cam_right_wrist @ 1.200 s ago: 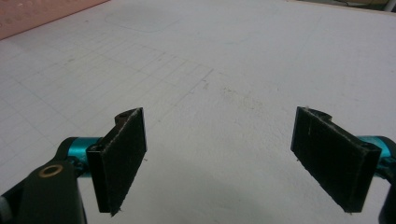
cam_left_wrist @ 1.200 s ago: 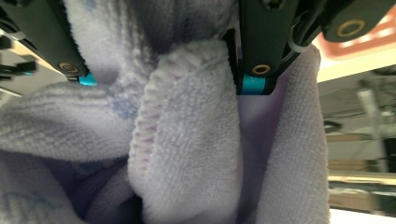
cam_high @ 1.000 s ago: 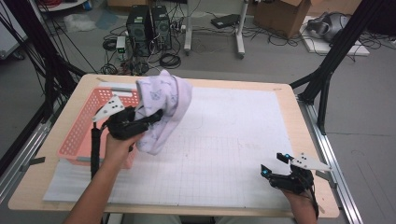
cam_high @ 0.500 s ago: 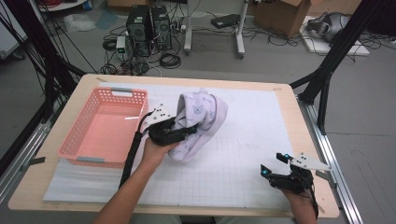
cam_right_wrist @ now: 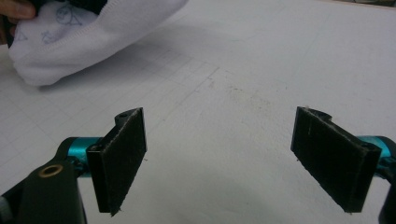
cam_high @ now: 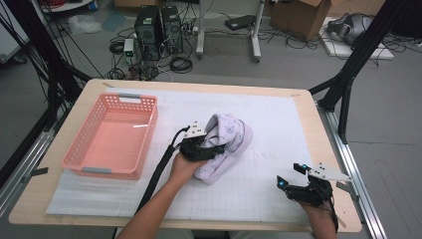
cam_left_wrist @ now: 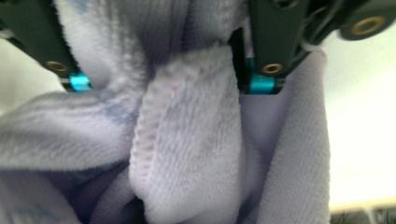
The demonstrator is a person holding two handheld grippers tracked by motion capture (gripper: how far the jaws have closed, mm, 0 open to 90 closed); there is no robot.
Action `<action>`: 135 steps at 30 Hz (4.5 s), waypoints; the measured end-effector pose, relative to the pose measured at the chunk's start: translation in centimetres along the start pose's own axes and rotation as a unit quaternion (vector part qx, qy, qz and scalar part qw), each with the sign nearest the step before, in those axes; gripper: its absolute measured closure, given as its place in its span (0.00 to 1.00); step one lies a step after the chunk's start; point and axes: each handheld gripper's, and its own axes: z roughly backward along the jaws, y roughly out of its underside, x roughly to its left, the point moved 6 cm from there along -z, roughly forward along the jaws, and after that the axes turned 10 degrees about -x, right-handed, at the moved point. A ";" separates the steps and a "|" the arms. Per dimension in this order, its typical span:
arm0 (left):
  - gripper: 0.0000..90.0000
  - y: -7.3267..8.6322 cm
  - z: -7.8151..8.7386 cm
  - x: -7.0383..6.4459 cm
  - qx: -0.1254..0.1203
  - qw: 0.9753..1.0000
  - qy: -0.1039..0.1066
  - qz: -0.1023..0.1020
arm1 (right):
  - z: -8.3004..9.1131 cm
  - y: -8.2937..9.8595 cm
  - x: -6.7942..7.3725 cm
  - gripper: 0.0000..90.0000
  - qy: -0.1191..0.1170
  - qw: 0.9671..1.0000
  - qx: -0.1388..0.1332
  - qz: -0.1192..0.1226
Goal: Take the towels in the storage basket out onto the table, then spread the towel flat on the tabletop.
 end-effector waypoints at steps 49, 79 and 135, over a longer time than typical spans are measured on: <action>0.30 2.6 12.5 0.2 -0.082 0.996 -0.045 -0.008 | -2.4 0.1 0.6 0.19 0.002 1.000 0.020 -0.003; 0.43 3.3 12.0 0.7 -0.054 0.998 -0.033 0.007 | -14.2 -0.8 8.3 0.82 -0.041 0.991 0.116 0.052; 0.79 3.7 11.6 -5.6 0.092 0.994 0.058 -0.009 | -2.6 0.1 2.0 0.78 -0.031 0.993 0.110 0.006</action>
